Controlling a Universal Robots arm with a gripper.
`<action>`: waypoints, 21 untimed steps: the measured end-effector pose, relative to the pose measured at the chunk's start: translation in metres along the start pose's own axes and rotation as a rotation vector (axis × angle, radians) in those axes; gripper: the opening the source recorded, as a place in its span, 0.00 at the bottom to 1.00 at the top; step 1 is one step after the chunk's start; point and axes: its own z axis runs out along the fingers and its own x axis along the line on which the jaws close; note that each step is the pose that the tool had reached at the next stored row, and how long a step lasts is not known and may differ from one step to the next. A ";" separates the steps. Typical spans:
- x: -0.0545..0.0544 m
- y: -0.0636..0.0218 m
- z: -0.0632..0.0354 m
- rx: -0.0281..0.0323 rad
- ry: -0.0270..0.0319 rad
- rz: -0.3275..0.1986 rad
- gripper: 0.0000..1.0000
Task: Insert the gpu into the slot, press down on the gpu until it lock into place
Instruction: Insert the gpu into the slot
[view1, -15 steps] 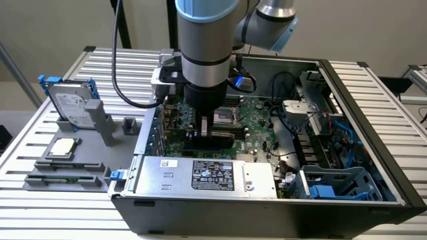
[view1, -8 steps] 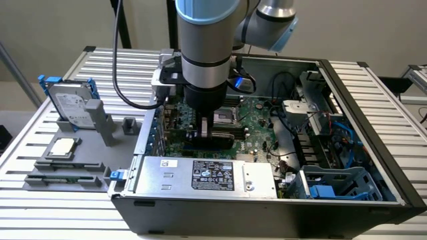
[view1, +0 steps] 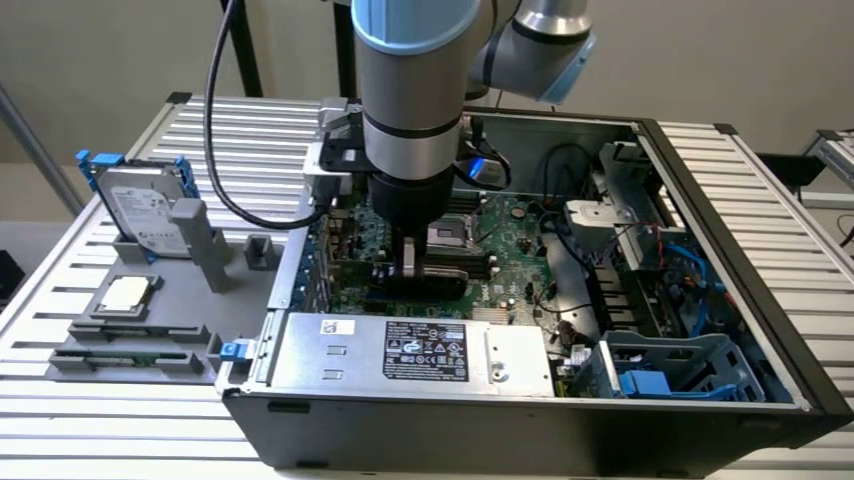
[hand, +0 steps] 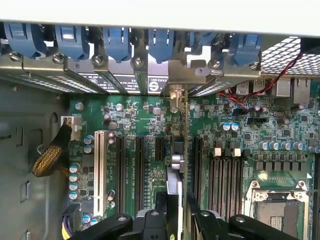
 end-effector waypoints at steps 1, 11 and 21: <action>0.000 0.0000 0.0004 0.0001 -0.0001 -0.001 0.26; -0.001 -0.0003 -0.0064 0.0000 -0.0016 -0.002 0.40; -0.004 -0.0015 -0.0455 -0.0003 -0.0017 -0.005 0.38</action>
